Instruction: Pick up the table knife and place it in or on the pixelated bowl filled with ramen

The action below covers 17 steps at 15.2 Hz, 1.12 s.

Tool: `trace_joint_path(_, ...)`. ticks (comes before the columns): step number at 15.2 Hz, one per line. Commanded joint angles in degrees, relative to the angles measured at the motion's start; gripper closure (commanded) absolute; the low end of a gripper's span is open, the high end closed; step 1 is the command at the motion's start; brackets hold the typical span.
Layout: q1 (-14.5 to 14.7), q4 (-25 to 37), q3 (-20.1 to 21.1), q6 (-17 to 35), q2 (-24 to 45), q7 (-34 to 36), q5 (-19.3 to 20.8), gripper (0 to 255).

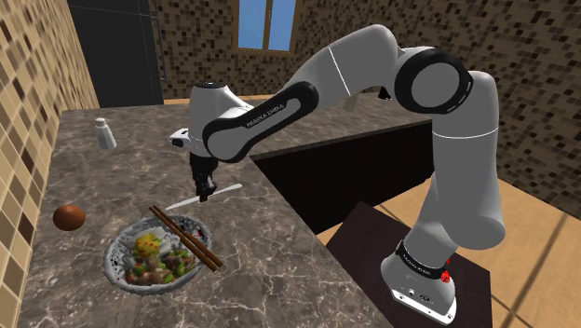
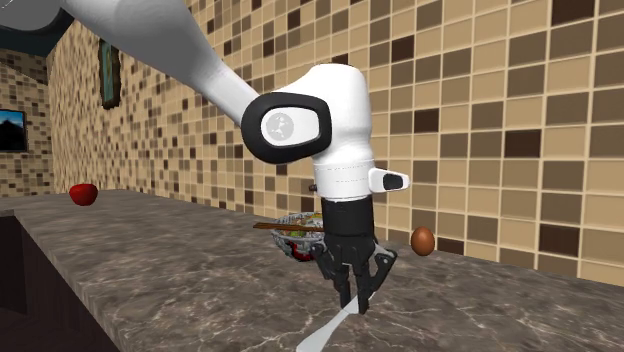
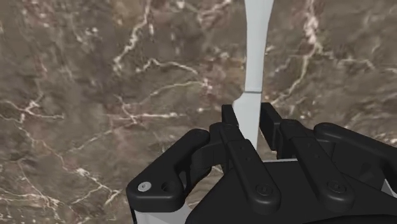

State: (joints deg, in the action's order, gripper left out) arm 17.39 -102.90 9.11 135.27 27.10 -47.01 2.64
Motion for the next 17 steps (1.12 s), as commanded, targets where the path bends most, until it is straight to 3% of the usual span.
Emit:
trace_joint_path(1,-0.26,0.31,-0.23,-0.78,-0.17,-0.05,0.02,255)
trace_joint_path(17,-0.65,4.58,0.34,-10.83,-6.01,-0.46,-1.03,255)
